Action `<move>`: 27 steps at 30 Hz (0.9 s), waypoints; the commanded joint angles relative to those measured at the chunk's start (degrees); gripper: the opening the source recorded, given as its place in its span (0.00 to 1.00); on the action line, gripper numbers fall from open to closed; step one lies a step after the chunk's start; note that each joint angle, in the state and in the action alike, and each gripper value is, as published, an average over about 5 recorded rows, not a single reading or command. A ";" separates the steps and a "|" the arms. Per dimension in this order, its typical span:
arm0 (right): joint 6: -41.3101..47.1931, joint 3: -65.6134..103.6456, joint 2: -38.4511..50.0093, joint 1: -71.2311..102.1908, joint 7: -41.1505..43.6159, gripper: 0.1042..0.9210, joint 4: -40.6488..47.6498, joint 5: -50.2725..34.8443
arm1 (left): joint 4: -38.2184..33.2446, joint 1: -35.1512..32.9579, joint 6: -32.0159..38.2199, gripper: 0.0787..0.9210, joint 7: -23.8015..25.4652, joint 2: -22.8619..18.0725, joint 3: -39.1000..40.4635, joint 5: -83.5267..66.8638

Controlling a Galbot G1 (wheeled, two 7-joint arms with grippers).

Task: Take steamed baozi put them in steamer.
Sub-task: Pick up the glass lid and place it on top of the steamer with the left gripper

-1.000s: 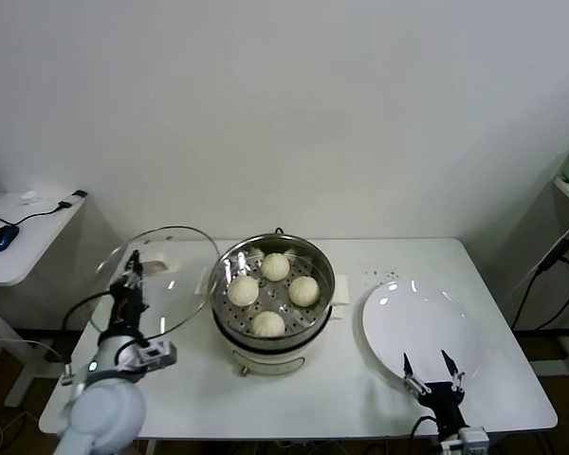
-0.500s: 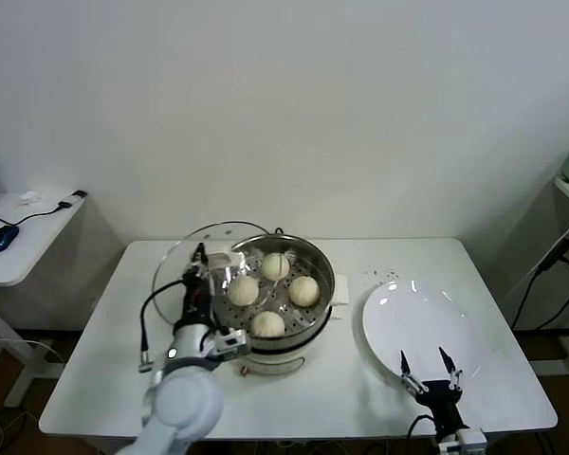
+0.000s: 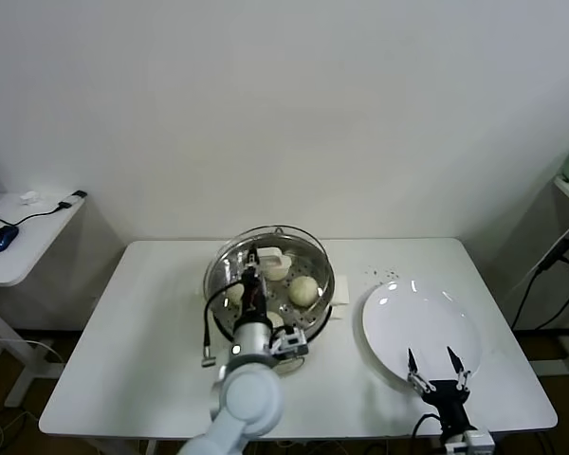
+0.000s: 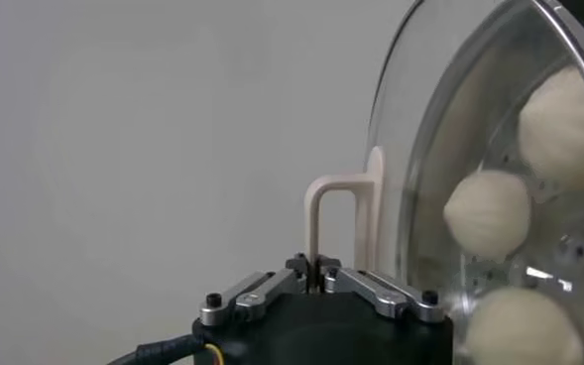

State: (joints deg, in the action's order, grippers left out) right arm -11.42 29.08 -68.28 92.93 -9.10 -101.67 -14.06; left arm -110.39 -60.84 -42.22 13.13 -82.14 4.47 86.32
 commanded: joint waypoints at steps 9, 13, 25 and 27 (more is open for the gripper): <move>-2.31 4.86 -3.77 0.06 1.29 0.88 1.19 -0.68 | 7.77 0.71 -0.34 0.08 -0.92 -3.26 0.90 5.66; -2.02 4.91 -3.58 -0.32 1.36 0.88 1.42 -0.55 | 7.92 0.70 -0.19 0.08 -1.30 -2.56 -0.13 5.54; -1.29 4.94 -3.34 -0.91 1.60 0.88 1.10 -0.35 | 7.63 -0.17 0.61 0.08 -1.78 -2.49 -0.57 4.92; -1.29 5.00 -3.33 -0.89 1.66 0.88 1.06 -0.32 | 6.77 -0.27 0.72 0.08 -1.72 -2.35 -0.34 4.01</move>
State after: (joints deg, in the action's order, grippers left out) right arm -12.70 33.63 -71.30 92.07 -7.56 -100.53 -14.35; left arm -103.13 -60.96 -42.07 11.21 -84.54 4.09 91.56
